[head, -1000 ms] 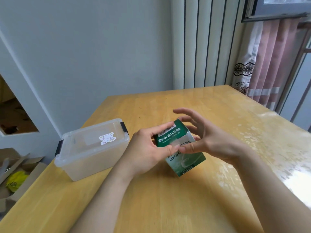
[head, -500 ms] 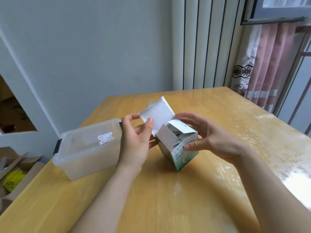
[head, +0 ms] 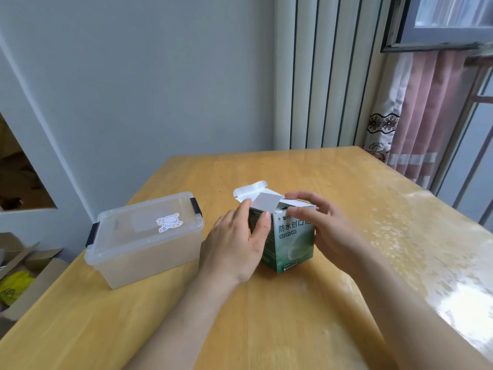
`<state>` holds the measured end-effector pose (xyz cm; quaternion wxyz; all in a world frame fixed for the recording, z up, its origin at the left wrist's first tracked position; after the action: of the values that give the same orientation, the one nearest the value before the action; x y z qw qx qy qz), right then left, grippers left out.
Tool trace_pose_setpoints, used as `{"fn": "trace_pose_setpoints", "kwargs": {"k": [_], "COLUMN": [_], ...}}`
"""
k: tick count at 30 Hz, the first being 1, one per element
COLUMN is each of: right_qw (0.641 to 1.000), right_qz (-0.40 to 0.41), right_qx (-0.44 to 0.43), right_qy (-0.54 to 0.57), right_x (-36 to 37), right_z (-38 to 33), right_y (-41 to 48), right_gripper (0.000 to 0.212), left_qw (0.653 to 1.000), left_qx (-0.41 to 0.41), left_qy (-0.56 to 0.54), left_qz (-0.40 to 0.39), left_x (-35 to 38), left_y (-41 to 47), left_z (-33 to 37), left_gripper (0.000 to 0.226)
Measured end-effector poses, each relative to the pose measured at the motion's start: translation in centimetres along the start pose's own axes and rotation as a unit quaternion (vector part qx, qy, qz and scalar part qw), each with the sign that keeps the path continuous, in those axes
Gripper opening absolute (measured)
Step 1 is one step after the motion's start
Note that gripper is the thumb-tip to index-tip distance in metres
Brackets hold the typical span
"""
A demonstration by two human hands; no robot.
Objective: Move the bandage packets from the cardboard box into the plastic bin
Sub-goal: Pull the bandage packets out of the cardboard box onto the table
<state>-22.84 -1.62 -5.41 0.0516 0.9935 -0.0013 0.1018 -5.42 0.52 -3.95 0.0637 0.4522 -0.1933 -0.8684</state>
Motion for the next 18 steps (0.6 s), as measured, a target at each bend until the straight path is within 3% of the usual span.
{"fn": "trace_pose_setpoints", "kwargs": {"k": [3,5,7,9,11,14,18], "right_qw": [0.993,0.977,0.966,0.960,0.955,0.927,0.924], "right_qz": [0.108,0.190,0.233,0.260,0.294,0.287,0.210], "right_qx": [0.031,0.055,0.052,0.031,-0.003,-0.122,-0.173], "right_qy": [0.042,0.084,0.099,0.100,0.031,-0.207,-0.267], "right_x": [0.3,0.4,0.4,0.0,-0.8,-1.2,-0.3], "right_z": [1.2,1.7,1.6,1.4,1.0,-0.6,-1.3], "right_y": [0.3,0.1,-0.1,-0.1,-0.1,-0.3,-0.3], "right_gripper": [0.041,0.034,0.023,0.027,0.032,0.014,0.014], "left_qw": [0.986,0.972,0.975,0.972,0.963,0.961,0.964], "left_qx": [-0.046,-0.060,-0.049,-0.051,-0.067,-0.064,-0.023], "left_qy": [-0.146,-0.215,-0.215,-0.229,-0.259,-0.260,-0.235], "left_qz": [-0.063,-0.069,-0.037,-0.015,-0.002,0.064,0.121], "left_x": [0.2,0.2,0.4,0.5,0.4,-0.6,-1.0], "left_y": [-0.1,-0.4,-0.4,-0.3,-0.3,-0.4,-0.1], "left_z": [0.4,0.8,0.7,0.6,0.5,0.4,0.2], "left_gripper": [0.086,0.096,0.097,0.085,0.066,0.054,0.049]}}
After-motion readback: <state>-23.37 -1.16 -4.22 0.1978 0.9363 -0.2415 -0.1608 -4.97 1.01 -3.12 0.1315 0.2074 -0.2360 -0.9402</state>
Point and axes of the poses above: each hand's wrist, its own y-axis towards the middle knuckle, its own x-axis out of the palm, z = x × y, the point moved 4 cm from there along y, towards the middle knuckle, and after that the axes turned 6 degrees about z, right-handed, at the moved point
